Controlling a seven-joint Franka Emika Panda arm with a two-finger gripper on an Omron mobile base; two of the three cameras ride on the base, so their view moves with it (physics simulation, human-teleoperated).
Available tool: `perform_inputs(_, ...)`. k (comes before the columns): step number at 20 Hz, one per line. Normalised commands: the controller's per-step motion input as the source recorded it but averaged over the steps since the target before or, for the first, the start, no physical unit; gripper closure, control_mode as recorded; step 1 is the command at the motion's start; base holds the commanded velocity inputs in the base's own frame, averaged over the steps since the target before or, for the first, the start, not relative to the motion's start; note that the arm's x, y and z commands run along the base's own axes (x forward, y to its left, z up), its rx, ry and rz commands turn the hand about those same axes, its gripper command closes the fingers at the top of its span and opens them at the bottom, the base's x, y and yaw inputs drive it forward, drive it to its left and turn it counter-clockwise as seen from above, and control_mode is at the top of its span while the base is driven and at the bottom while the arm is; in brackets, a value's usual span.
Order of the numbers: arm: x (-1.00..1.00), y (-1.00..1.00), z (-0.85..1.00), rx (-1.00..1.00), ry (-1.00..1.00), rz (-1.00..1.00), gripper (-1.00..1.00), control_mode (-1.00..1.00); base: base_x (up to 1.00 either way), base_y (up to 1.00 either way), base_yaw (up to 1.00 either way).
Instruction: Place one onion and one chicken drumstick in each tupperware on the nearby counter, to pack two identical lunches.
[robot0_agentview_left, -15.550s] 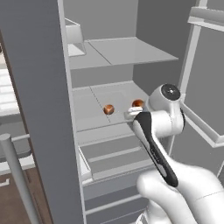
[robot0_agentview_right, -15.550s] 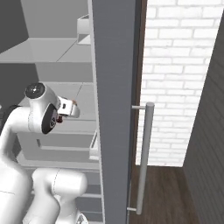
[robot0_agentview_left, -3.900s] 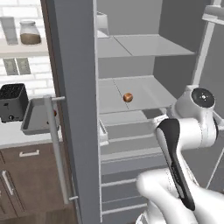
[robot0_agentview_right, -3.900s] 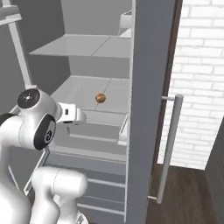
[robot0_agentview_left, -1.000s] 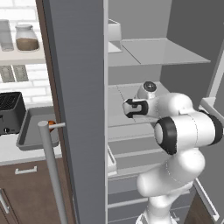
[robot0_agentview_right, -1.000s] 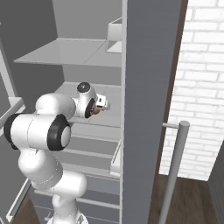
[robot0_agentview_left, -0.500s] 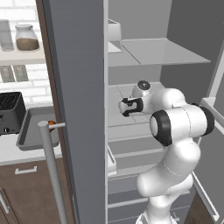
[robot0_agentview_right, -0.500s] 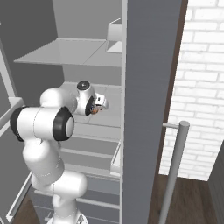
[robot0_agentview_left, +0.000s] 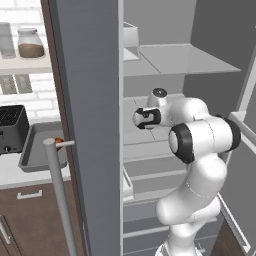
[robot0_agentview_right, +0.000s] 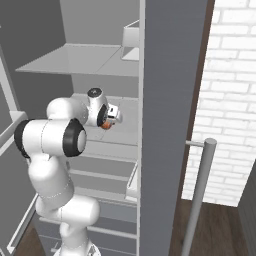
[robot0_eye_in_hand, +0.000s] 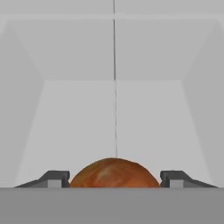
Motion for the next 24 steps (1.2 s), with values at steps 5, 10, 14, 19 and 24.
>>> perform_inputs(5,-0.77,0.02,-0.06,0.00,-0.05,0.00,1.00,-1.00,0.00,0.00,0.00)
perform_inputs(10,-1.00,0.00,0.64,0.00,-0.03,0.00,1.00,-1.00,0.00,0.00,0.00)
perform_inputs(14,-1.00,-0.13,1.00,0.02,0.00,0.00,1.00,-1.00,0.00,0.00,0.00)
perform_inputs(19,-1.00,-0.20,0.86,0.01,-0.02,0.00,1.00,-1.00,0.00,0.00,0.00)
perform_inputs(24,-1.00,-0.05,0.61,0.00,-0.08,0.00,1.00,-1.00,0.00,0.00,0.00)
